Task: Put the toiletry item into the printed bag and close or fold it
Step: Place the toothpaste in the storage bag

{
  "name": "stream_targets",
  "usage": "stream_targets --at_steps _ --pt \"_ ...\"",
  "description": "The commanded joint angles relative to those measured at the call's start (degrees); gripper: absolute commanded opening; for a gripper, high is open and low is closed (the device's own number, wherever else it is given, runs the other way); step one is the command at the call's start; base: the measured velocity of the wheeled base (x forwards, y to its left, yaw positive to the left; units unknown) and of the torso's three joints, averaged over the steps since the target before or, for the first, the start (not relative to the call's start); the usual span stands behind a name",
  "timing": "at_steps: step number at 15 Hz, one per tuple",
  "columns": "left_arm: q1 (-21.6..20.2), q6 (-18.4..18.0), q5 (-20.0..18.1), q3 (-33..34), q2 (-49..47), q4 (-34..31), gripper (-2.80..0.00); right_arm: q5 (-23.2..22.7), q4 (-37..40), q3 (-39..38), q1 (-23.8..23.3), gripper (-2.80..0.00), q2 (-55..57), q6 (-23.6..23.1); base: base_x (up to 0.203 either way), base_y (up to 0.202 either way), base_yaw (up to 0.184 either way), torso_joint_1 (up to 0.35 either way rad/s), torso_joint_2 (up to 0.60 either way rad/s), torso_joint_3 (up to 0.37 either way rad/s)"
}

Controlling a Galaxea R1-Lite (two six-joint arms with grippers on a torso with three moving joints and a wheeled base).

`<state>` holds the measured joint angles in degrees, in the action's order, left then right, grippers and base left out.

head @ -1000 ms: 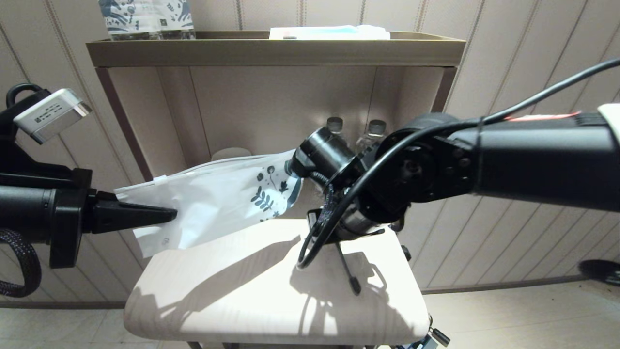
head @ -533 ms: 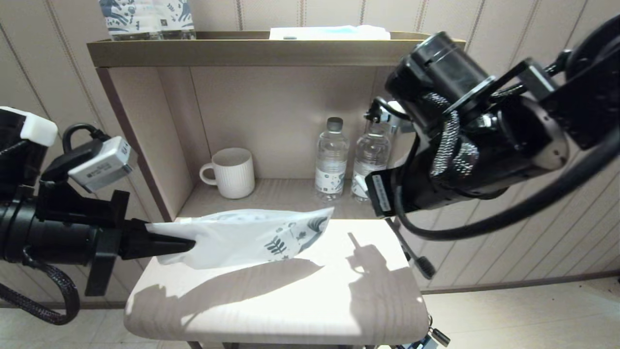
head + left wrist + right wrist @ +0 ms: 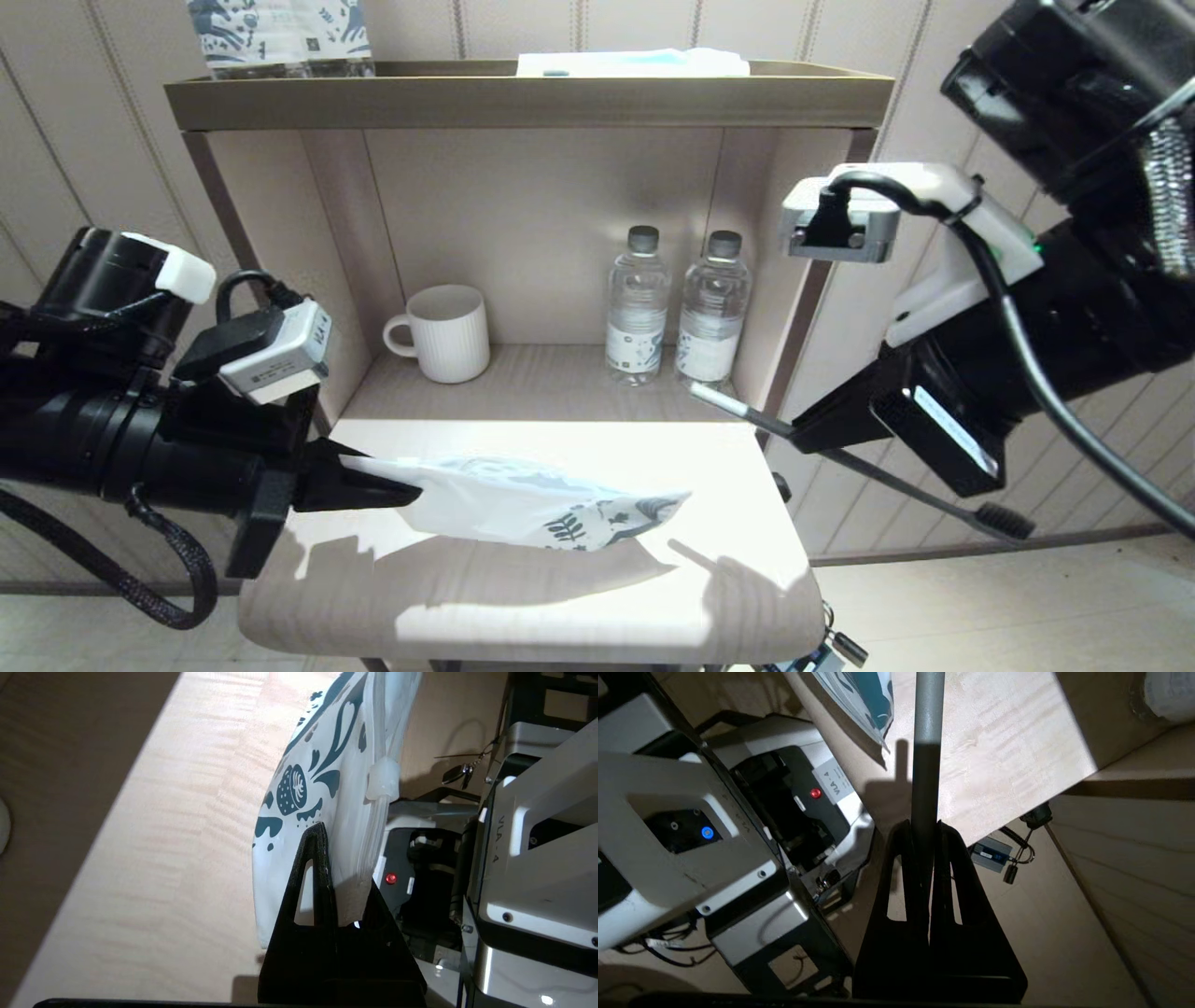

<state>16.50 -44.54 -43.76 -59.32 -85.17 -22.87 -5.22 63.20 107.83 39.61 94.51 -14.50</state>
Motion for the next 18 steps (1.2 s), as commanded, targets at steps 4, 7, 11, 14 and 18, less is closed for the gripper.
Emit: stream_targets --at_steps 4,7,11,14,18 --pt "2.55 -0.19 -1.62 -2.98 -4.11 0.10 -2.80 -6.33 -1.15 3.08 0.95 -2.80 6.75 -5.44 0.000 0.000 0.000 0.000 0.00 0.000" --pt "3.56 -0.11 -1.85 -5.11 -5.59 0.11 -2.80 -8.22 -3.41 3.08 4.05 -2.80 7.38 -6.06 0.000 0.000 0.000 0.000 0.00 0.000" --pt "4.12 -0.10 -2.20 -5.72 -6.33 0.14 -2.80 -8.32 -3.44 3.08 7.68 -2.80 7.76 -6.55 0.000 0.000 0.000 0.000 0.00 0.000" --pt "4.51 -0.11 -2.12 -5.54 -5.89 0.11 -2.80 -8.32 -3.44 3.08 7.85 -2.80 9.65 -6.85 0.000 0.000 0.000 0.000 0.00 0.000" --pt "4.58 -0.19 -2.10 -3.56 -5.62 0.11 -2.80 -8.41 -3.00 3.00 7.50 -2.80 10.93 -7.21 0.000 0.000 0.000 0.000 0.00 0.000"
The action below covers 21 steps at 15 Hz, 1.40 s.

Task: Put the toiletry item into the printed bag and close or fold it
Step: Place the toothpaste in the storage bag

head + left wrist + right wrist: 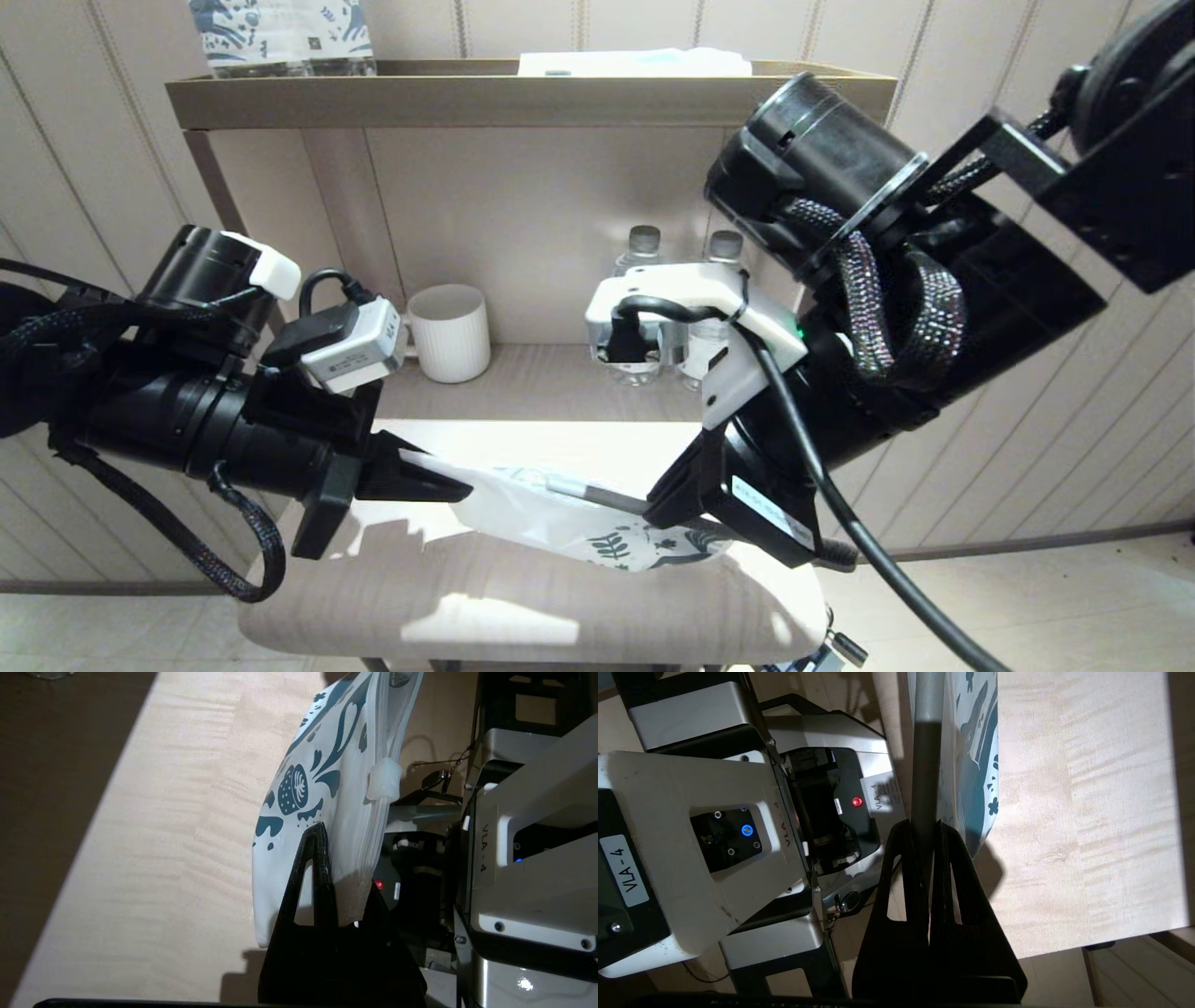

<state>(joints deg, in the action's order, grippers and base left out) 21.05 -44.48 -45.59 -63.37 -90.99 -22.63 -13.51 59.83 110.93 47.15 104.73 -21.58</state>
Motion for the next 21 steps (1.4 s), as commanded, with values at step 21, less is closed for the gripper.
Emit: stream_targets --at_steps 21 --pt "1.18 -0.08 -2.08 5.63 -0.50 8.74 -2.80 -9.34 -3.85 0.07 -0.83 -2.80 4.77 1.98 0.000 0.000 0.000 0.000 0.00 0.000"
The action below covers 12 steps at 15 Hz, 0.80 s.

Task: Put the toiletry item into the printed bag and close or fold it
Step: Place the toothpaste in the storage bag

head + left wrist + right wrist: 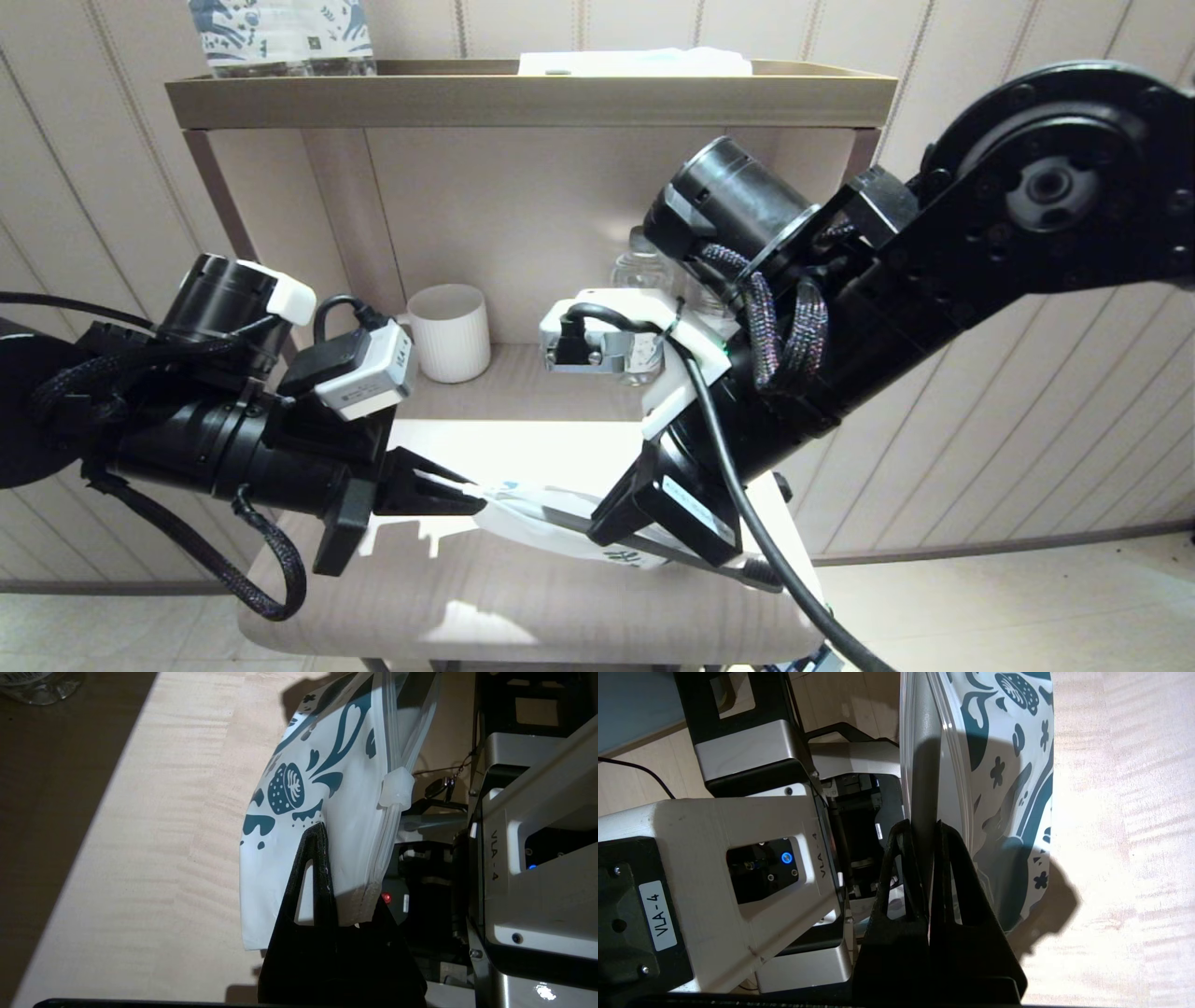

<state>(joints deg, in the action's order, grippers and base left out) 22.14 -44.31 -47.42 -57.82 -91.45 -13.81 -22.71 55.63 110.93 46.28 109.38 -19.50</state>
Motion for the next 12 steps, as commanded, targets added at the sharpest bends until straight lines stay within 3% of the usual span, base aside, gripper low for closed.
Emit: stream_targets --at_steps 1,12 --pt "0.18 -0.25 -0.39 0.00 -0.25 -0.08 -2.80 -0.14 0.70 0.07 0.04 -2.80 -0.13 -0.01 0.000 0.000 0.000 0.000 0.00 0.000" --pt "1.59 -0.25 -0.66 2.62 -2.76 6.10 -2.80 -0.49 2.63 -0.02 -2.51 -2.80 2.24 2.10 0.000 0.000 0.000 0.000 0.00 0.000"
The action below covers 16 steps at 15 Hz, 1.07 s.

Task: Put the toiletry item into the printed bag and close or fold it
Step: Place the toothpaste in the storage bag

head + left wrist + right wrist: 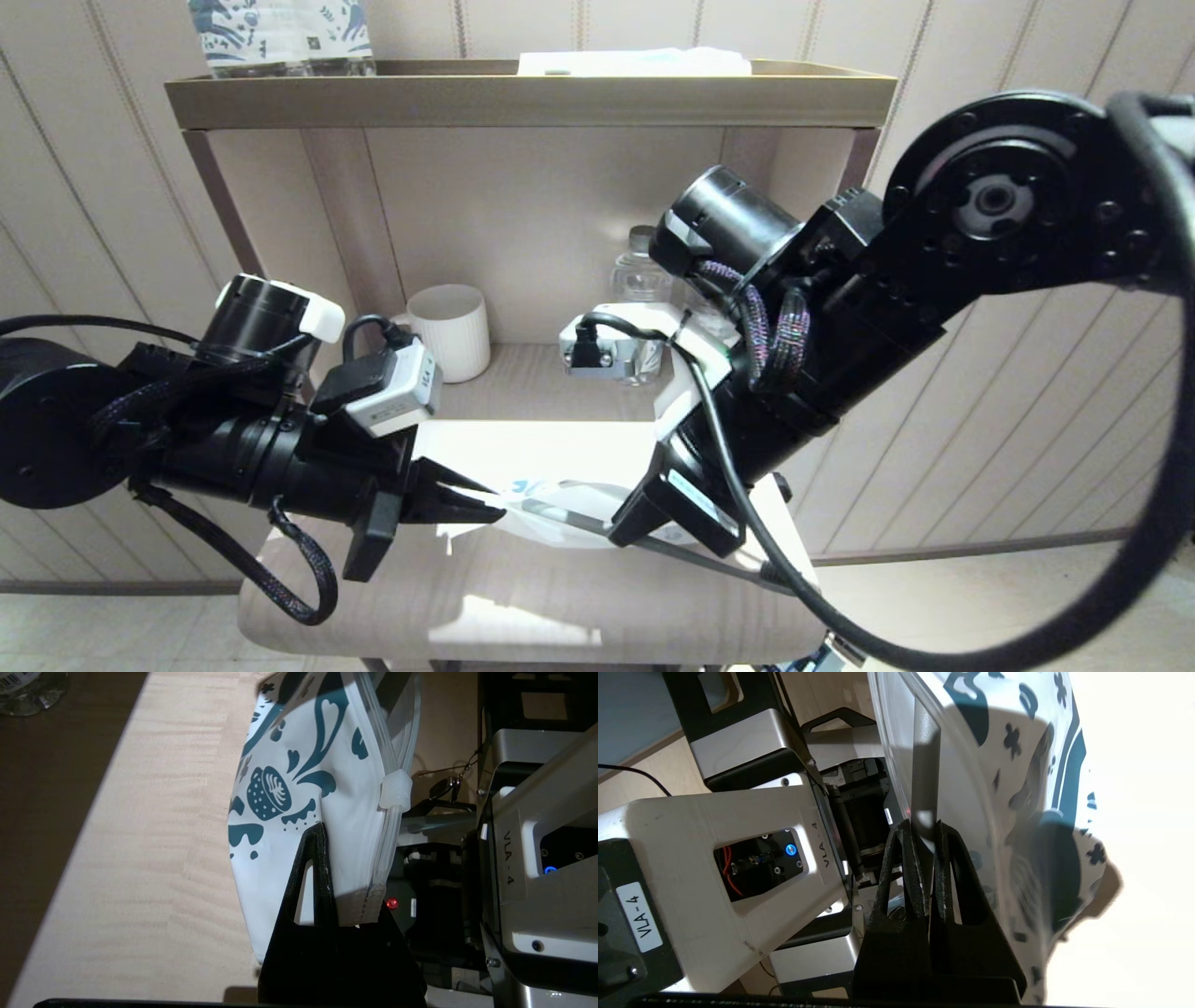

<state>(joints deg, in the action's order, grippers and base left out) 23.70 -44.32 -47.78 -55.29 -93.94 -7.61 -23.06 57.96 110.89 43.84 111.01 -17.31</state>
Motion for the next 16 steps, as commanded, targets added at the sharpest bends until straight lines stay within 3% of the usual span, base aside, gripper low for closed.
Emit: stream_targets --at_steps 1,13,16 --pt "0.03 -0.24 -0.29 0.09 -0.28 -0.12 -2.80 -0.14 0.00 0.03 -0.07 -2.80 0.79 -0.09 0.000 0.000 0.000 0.000 0.00 0.000" --pt "0.23 -0.15 -0.41 -0.08 -1.08 -0.09 -2.80 -0.14 -2.39 0.01 -1.98 -2.80 2.02 0.53 0.000 0.000 0.000 0.000 0.00 0.000" --pt "0.21 0.13 -2.32 -0.53 -0.98 -0.12 -2.80 -0.14 -5.28 -0.03 -1.57 -2.80 1.77 2.86 0.000 0.000 0.000 0.000 0.00 0.000"
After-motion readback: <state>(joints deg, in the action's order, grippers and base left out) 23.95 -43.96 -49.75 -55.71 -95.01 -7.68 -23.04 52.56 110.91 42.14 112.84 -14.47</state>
